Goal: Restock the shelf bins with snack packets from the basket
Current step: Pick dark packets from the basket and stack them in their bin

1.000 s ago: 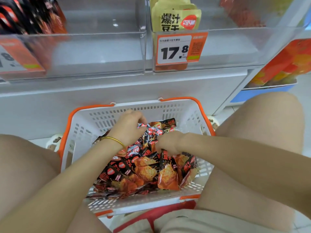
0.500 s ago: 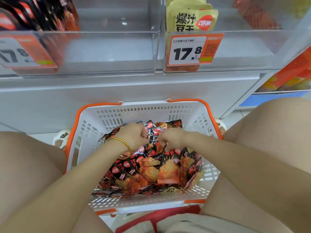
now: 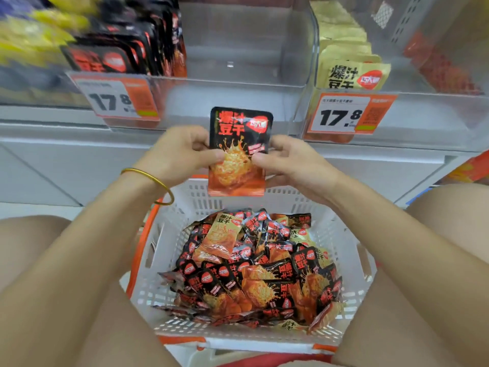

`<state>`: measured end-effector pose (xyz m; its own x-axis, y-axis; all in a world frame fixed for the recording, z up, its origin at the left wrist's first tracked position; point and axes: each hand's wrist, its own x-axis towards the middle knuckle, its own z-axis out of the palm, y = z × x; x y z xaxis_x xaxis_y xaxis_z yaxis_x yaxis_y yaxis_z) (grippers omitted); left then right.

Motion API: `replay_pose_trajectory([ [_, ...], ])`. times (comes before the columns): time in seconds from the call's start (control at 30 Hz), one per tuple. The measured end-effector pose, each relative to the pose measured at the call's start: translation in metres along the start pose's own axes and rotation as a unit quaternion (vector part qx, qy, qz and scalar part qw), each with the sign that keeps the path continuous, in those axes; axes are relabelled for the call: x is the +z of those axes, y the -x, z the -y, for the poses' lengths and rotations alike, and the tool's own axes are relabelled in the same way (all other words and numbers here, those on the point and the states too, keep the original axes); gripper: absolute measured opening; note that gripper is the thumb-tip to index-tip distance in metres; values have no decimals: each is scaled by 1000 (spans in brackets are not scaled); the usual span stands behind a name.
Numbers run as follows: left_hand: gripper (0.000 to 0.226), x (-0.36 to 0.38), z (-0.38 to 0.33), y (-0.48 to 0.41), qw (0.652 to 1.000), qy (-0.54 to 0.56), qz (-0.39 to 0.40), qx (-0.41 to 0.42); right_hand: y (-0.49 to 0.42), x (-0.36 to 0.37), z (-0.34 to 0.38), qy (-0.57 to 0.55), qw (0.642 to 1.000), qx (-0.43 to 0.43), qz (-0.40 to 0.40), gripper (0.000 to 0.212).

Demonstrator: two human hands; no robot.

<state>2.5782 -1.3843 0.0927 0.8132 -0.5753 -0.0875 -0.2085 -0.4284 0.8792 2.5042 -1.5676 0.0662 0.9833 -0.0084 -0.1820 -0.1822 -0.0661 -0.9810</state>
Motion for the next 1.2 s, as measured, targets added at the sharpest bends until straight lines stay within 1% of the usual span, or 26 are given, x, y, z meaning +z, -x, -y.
replay_pose_trajectory([
  [0.07, 24, -14, -17, 2, 999, -8, -32, 42, -2, 13, 19, -4, 999, -34, 3, 16],
  [0.13, 30, -27, -31, 0, 993, -3, -86, 79, -10, 24, 47, 5, 996, -82, -25, 17],
  [0.2, 24, -44, -39, -7, 974, -3, -194, 115, -22, 29, 81, 6, 992, -117, -56, 18],
  [0.27, 9, -63, -38, -19, 935, -77, -308, 155, -39, 28, 115, 12, 985, -146, -94, 17],
  [0.3, 8, -72, -35, -25, 914, -138, -344, 163, -52, 26, 129, 31, 980, -157, -117, 17],
  [0.33, 18, -78, -33, -30, 895, -211, -360, 156, -68, 23, 140, 54, 975, -161, -143, 18],
  [0.37, 25, -82, -29, -34, 878, -280, -359, 149, -88, 19, 146, 80, 970, -154, -169, 21],
  [0.43, 25, -81, -20, -41, 844, -369, -349, 172, -136, 10, 145, 136, 961, -112, -213, 26],
  [0.5, 26, -75, -5, -48, 814, -427, -336, 205, -182, 2, 132, 188, 951, -47, -241, 36],
  [0.57, 32, -76, 7, -55, 798, -461, -320, 223, -220, -2, 123, 239, 937, -6, -256, 46],
  [0.63, 38, -81, 15, -61, 791, -472, -313, 232, -249, -2, 118, 308, 915, 23, -258, 46],
  [0.7, 39, -86, 17, -64, 788, -471, -308, 248, -273, -2, 115, 361, 892, 32, -272, 43],
  [0.8, 35, -88, 18, -67, 781, -470, -314, 265, -295, -1, 108, 394, 868, 43, -300, 29],
  [0.87, 34, -88, 17, -71, 776, -468, -327, 267, -306, 0, 103, 437, 845, 54, -304, 25],
  [1.0, 32, -86, 17, -73, 766, -469, -345, 271, -319, 7, 102, 513, 801, 67, -301, 29],
  [1.1, 32, -87, 19, -74, 766, -468, -345, 276, -320, 11, 105, 586, 753, 97, -283, 36],
  [1.17, 32, -87, 20, -75, 763, -467, -351, 278, -314, 12, 110, 618, 736, 110, -254, 38],
  [1.2, 32, -87, 20, -75, 763, -464, -353, 279, -309, 13, 115, 623, 734, 107, -250, 37],
])
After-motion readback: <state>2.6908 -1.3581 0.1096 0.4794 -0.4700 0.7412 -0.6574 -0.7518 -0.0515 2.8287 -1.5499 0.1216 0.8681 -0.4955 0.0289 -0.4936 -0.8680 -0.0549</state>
